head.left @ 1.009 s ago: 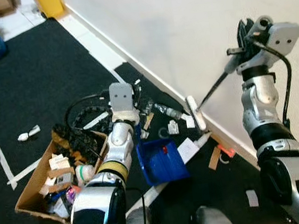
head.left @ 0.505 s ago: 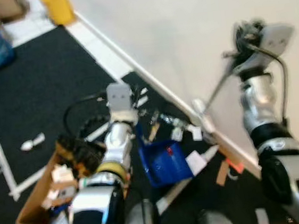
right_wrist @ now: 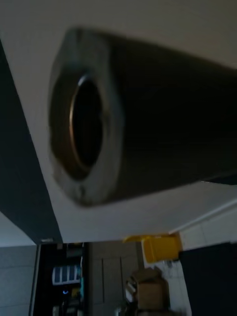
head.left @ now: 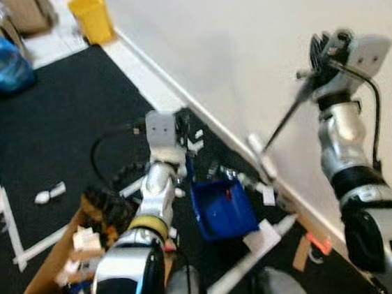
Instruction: Sweep floor
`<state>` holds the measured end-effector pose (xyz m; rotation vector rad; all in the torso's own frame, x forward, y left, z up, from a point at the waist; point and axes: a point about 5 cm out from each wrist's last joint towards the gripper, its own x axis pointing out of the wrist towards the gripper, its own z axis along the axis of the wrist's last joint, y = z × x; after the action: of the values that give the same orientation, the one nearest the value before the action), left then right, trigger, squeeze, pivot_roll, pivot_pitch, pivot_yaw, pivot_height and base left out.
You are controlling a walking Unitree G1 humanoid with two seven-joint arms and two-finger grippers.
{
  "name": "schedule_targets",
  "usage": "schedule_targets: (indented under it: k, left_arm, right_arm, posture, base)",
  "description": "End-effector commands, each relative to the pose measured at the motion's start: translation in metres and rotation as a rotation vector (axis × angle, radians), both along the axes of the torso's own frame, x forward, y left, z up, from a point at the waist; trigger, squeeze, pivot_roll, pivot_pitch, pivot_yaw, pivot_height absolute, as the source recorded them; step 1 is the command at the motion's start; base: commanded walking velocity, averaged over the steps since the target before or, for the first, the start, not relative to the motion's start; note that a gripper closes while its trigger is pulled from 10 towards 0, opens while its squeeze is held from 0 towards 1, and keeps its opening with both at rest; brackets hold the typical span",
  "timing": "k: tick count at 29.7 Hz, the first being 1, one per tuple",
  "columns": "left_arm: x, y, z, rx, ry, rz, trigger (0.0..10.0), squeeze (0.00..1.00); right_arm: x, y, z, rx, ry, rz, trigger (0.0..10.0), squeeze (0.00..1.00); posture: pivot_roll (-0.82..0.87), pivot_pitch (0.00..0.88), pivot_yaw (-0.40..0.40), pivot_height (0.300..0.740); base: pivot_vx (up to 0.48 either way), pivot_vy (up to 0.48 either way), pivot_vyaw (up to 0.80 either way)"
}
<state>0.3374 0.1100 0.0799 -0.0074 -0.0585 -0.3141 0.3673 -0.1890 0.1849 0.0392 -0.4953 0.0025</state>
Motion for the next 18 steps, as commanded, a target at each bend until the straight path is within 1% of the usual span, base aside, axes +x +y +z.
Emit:
schedule_targets:
  k: [1,2,5,7,11,13,14,15,17,18]
  left_arm:
    - [0.001,-0.005,0.004,-0.007,-0.012,-0.022,10.0,0.0]
    - [0.001,-0.005,0.004,-0.014,-0.009,-0.021,10.0,0.0]
    - [0.001,-0.005,0.002,-0.009,-0.003,-0.025,10.0,0.0]
    - [-0.001,-0.003,0.002,-0.02,-0.01,-0.029,10.0,0.0]
    - [-0.001,0.0,0.001,-0.019,-0.008,-0.029,10.0,0.0]
    - [-0.002,0.002,0.0,-0.015,-0.01,-0.031,10.0,0.0]
    - [-0.002,0.002,0.0,-0.015,-0.01,-0.031,10.0,0.0]
    - [-0.003,0.003,-0.001,-0.012,-0.01,-0.033,10.0,0.0]
    - [-0.003,0.003,-0.001,-0.012,-0.01,-0.033,10.0,0.0]
    - [-0.004,0.003,-0.001,-0.009,-0.01,-0.034,10.0,0.0]
  right_arm:
    - [-0.001,-0.005,0.01,-0.022,-0.046,-0.016,10.0,0.0]
    - [-0.001,-0.006,0.01,-0.024,-0.044,-0.017,10.0,0.0]
    - [0.0,-0.006,0.008,-0.041,-0.022,-0.016,10.0,0.0]
    - [0.002,-0.006,0.0,-0.081,0.043,0.009,10.0,0.0]
    - [0.002,-0.007,-0.005,-0.102,0.081,0.024,10.0,0.0]
    - [0.001,-0.009,-0.013,-0.113,0.13,0.047,10.0,0.0]
    - [0.001,-0.009,-0.013,-0.113,0.13,0.047,10.0,0.0]
    - [0.001,-0.009,-0.019,-0.127,0.166,0.066,10.0,0.0]
    - [0.001,-0.009,-0.019,-0.127,0.166,0.066,10.0,0.0]
    - [0.0,-0.008,-0.023,-0.126,0.188,0.082,10.0,0.0]
  posture:
    - [0.1,0.051,-0.03,0.74]
    - [0.1,0.053,-0.03,0.74]
    - [0.1,0.053,-0.03,0.74]
    - [0.11,0.06,-0.032,0.74]
    - [0.11,0.06,-0.032,0.74]
    - [0.11,0.07,-0.035,0.74]
    - [0.11,0.07,-0.035,0.74]
    - [0.11,0.079,-0.036,0.74]
    - [0.11,0.079,-0.036,0.74]
    - [0.11,0.079,-0.036,0.74]
  base:
    - [0.0,-0.424,0.0]
    - [0.0,-0.424,0.0]
    - [0.255,-0.352,0.0]
    - [0.0,0.0,0.0]
    - [0.0,0.0,0.0]
    - [0.0,0.0,0.0]
    - [0.0,0.0,0.0]
    - [0.0,0.0,0.0]
    - [0.0,0.0,0.0]
    - [0.0,0.0,0.0]
